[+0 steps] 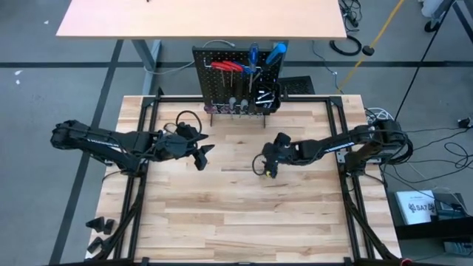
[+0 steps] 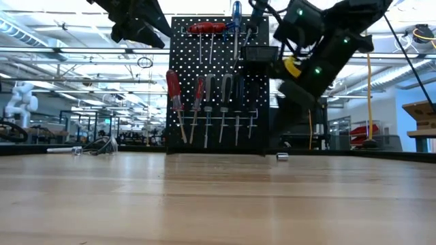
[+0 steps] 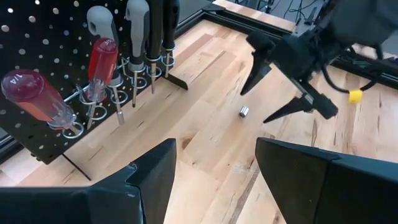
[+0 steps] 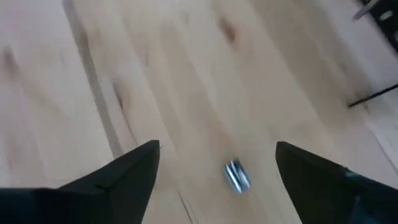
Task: Hang tools onto peg board
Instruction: Put the socket wrench into the black bin on the peg board
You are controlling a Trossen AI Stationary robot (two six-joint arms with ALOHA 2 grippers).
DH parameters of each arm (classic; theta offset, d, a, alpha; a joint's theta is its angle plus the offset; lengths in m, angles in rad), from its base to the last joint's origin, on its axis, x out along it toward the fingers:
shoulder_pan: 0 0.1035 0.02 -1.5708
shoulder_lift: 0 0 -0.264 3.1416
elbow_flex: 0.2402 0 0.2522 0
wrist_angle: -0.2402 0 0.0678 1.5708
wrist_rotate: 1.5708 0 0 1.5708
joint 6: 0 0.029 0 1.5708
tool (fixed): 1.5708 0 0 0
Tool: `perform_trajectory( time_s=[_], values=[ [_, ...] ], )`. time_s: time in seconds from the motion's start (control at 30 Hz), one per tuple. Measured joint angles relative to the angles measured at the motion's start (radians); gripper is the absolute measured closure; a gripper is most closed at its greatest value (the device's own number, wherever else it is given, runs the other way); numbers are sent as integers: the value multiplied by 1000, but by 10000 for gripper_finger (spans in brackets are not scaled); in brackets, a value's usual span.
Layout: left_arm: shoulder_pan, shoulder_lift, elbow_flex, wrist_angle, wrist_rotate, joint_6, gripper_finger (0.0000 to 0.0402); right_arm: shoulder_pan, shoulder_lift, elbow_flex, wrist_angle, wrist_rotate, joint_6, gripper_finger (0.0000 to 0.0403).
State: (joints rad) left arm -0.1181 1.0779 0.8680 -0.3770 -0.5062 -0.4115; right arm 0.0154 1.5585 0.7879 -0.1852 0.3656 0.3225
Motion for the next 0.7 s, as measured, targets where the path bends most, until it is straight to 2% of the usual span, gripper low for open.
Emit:
perform_trajectory(
  time_s=[0.13, 0.3, 0.43, 0.5, 0.63, 0.7],
  values=[
    [0, 0, 0, 0, 3, 1, 173, 0, 11, 0, -85, -18, -134, 91],
    [0, 0, 0, 2, 4, 4, 173, -33, 10, 0, -91, -135, -283, 111],
    [0, 0, 0, 2, 5, 8, 173, -67, 10, 0, -88, -160, -403, 126],
    [0, 0, 0, 1, 5, 8, 173, -87, 10, 1, -85, -173, -442, 133],
    [0, 2, 0, 1, 5, 8, 173, -127, 10, 1, -91, -285, -478, 148],
    [0, 2, 0, 1, 4, 8, 173, -140, 10, 1, -91, -294, -484, 157]
  ],
)
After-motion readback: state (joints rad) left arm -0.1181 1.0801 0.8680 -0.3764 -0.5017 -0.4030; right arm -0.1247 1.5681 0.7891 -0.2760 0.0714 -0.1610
